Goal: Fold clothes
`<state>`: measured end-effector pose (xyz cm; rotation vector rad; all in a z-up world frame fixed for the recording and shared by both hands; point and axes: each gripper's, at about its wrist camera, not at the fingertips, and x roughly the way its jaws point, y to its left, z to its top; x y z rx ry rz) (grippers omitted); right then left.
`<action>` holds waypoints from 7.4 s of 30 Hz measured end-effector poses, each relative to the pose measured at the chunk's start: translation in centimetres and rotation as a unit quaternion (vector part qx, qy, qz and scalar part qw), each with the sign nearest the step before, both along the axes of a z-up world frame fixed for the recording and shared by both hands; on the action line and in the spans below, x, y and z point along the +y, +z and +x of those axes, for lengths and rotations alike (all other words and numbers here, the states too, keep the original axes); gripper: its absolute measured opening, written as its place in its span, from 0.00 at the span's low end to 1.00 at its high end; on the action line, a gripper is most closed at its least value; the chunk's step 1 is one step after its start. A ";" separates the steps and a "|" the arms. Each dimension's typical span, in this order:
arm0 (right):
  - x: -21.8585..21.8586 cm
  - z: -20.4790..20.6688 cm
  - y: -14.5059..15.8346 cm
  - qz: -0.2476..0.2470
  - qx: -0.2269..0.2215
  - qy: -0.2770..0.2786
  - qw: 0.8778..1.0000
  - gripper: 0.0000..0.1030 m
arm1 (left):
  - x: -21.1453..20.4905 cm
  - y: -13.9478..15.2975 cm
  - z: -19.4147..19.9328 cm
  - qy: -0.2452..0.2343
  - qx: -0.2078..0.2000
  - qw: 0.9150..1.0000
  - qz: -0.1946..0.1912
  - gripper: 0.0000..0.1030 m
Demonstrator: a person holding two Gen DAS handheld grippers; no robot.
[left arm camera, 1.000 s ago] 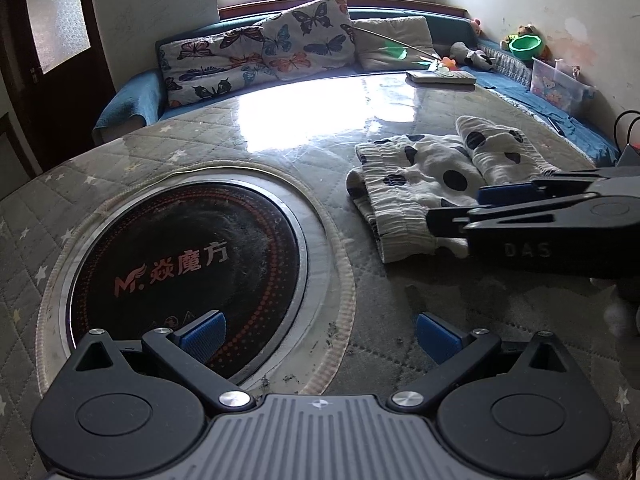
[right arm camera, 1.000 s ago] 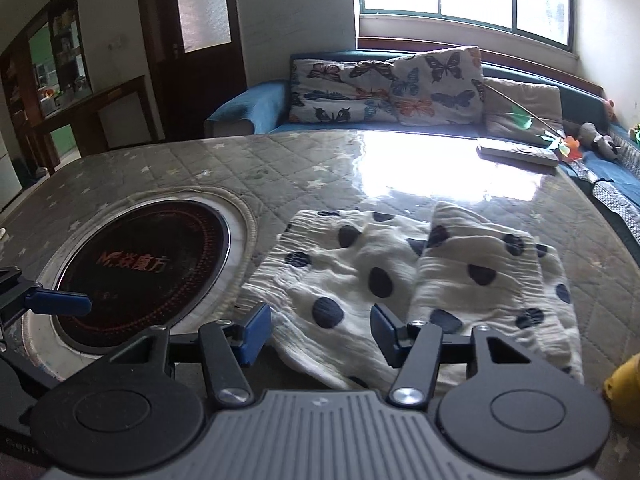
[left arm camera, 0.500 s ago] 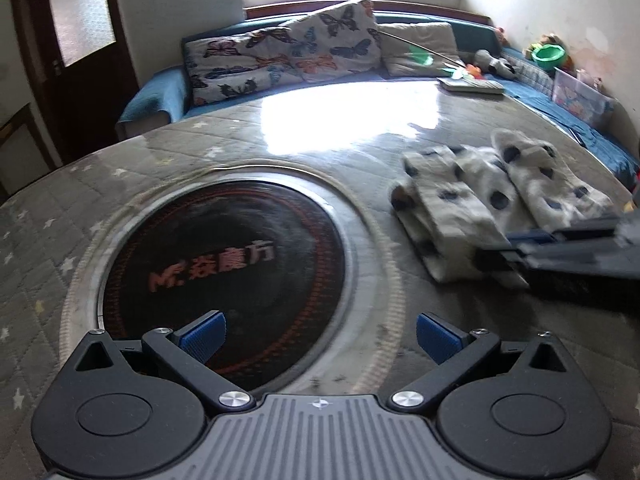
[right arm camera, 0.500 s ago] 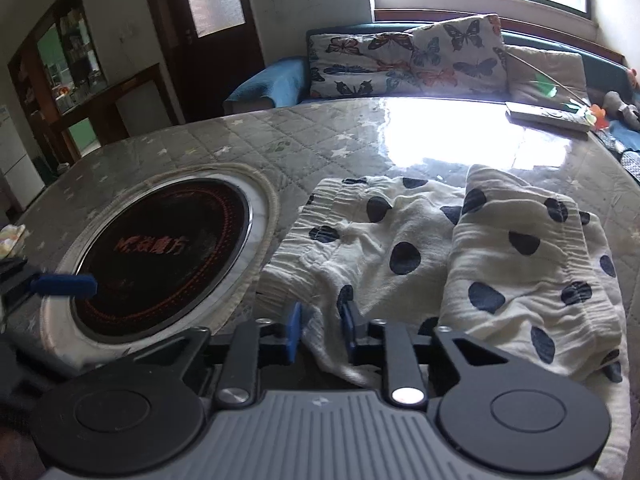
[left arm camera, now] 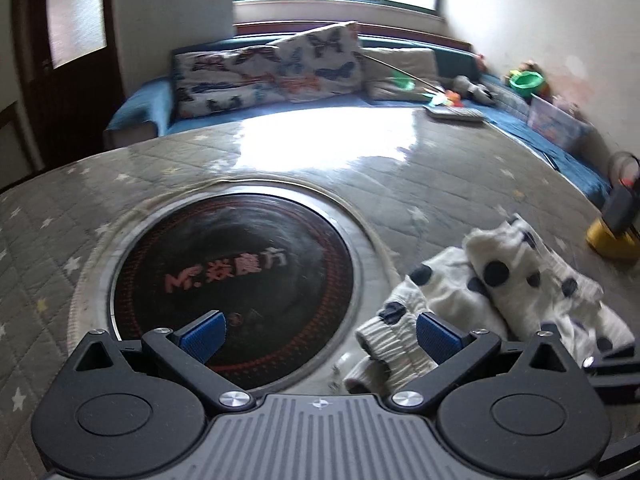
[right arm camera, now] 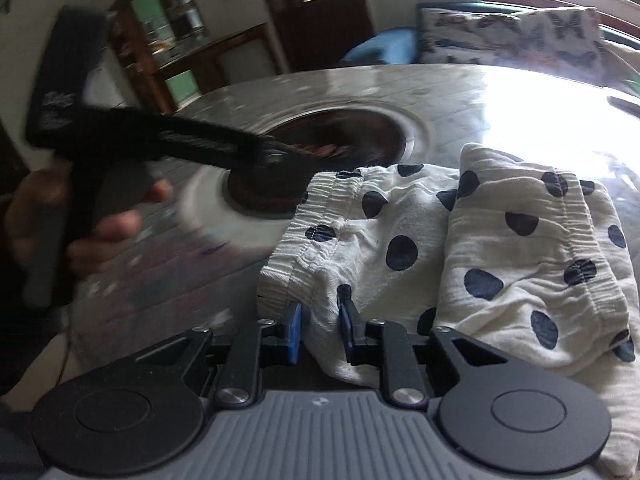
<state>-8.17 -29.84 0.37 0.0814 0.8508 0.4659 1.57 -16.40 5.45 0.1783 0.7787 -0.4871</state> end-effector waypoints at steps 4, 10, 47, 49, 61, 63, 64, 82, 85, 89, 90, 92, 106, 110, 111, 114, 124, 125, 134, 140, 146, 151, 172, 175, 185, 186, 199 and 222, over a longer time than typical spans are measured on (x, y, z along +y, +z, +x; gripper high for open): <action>0.1 -1.9 1.3 0.000 -0.016 -0.010 1.000 0.25 | -0.5 -0.2 0.2 -0.022 0.003 1.000 -0.013 0.98; -0.7 -3.0 3.4 -0.060 -0.076 -0.061 0.993 0.39 | -1.7 -0.8 0.7 -0.049 0.015 0.998 -0.027 0.96; -3.1 6.4 5.4 -0.298 -0.167 -0.167 0.925 0.05 | 1.9 -0.3 -2.3 -0.052 -0.023 0.998 -0.022 0.20; -2.8 7.5 6.6 -0.318 -0.201 -0.189 0.907 0.05 | 2.4 0.0 -2.6 -0.052 -0.025 0.998 -0.029 0.20; -4.1 7.6 7.6 -0.239 -0.173 -0.223 0.929 0.23 | 3.5 2.4 -5.0 -0.078 -0.031 0.993 -0.087 0.17; -4.0 6.6 7.0 -0.225 -0.160 -0.210 0.938 0.25 | 3.2 2.7 -6.1 -0.104 -0.032 0.989 -0.097 0.17; -3.8 6.3 6.7 -0.221 -0.155 -0.206 0.940 0.26 | 3.0 2.8 -6.6 -0.117 -0.033 0.987 -0.101 0.17; 0.7 -0.2 5.2 -0.132 -0.098 -0.129 0.978 0.42 | 0.8 1.7 -10.3 -0.254 -0.011 0.963 -0.092 0.22; 1.3 -0.1 4.2 -0.136 -0.085 -0.116 0.980 0.42 | 0.5 1.5 -10.7 -0.273 -0.008 0.958 -0.089 0.36; 1.7 0.0 2.2 -0.145 -0.056 -0.105 0.982 0.42 | 0.2 1.3 -10.9 -0.289 -0.006 0.953 -0.085 0.41; 1.7 -0.1 1.8 -0.148 -0.051 -0.105 0.982 0.42 | 0.5 0.9 -10.1 -0.279 -0.007 0.956 -0.086 0.45; 1.4 -0.2 1.0 -0.150 -0.039 -0.109 0.982 0.42 | 1.1 0.7 -8.5 -0.250 -0.008 0.965 -0.084 0.49; 1.5 -2.2 -0.7 -0.173 -0.012 -0.100 0.980 0.46 | 0.8 -1.7 0.1 -0.066 -0.017 0.998 -0.001 0.63; 1.6 -2.3 -0.6 -0.174 -0.012 -0.100 0.980 0.48 | 0.7 -2.9 1.2 -0.050 0.001 0.999 0.021 0.63; 1.6 -2.4 -0.6 -0.173 -0.012 -0.101 0.980 0.48 | 0.6 -3.1 1.4 -0.052 0.005 0.998 0.022 0.63; 1.6 -2.3 -0.6 -0.171 -0.012 -0.102 0.980 0.48 | 0.2 -3.7 1.5 -0.064 0.010 0.998 0.024 0.63; 1.7 -2.3 -0.8 -0.174 -0.014 -0.104 0.979 0.49 | -0.5 -3.7 -0.1 -0.092 -0.013 0.995 0.041 0.08; 1.7 -2.3 -0.8 -0.175 -0.014 -0.104 0.979 0.49 | -0.3 -3.7 -0.2 -0.087 -0.015 0.995 0.044 0.07; 1.8 -2.7 -0.8 -0.177 -0.011 -0.096 0.979 0.49 | 2.1 -3.5 -1.4 -0.019 -0.026 0.998 0.058 0.05; 2.0 -2.6 -0.8 -0.177 -0.008 -0.088 0.980 0.55 | 3.5 -3.6 -2.6 0.013 -0.028 0.997 0.065 0.05; 1.9 -2.1 -0.3 -0.170 -0.016 -0.093 0.981 0.55 | 3.9 -3.5 -3.2 0.015 -0.027 0.997 0.067 0.05; 0.6 -1.3 0.4 -0.156 -0.025 -0.113 0.981 0.55 | 4.2 -3.5 -3.6 0.016 -0.026 0.997 0.066 0.05; -5.7 1.3 0.7 -0.134 -0.045 -0.188 0.972 0.55 | 5.8 -3.4 -5.2 0.040 -0.018 0.997 0.061 0.05; -6.7 1.7 0.8 -0.132 -0.048 -0.204 0.969 0.55 | 6.1 -3.4 -5.5 0.042 -0.019 0.997 0.062 0.05; -9.2 3.8 0.5 -0.106 -0.044 -0.226 0.967 0.46 | 6.0 -3.4 -5.8 0.044 -0.019 0.997 0.068 0.05; -9.1 3.9 0.7 -0.107 -0.049 -0.227 0.967 0.46 | 5.9 -3.4 -5.7 0.043 -0.020 0.996 0.069 0.05; -5.8 7.2 0.6 -0.083 -0.042 -0.160 0.983 0.13 | 6.2 -3.5 -5.6 0.045 -0.017 0.997 0.064 0.06; -11.1 -7.0 2.3 -0.176 -0.002 -0.248 0.953 0.05 | 6.6 -3.5 -5.5 0.043 -0.017 0.997 0.057 0.08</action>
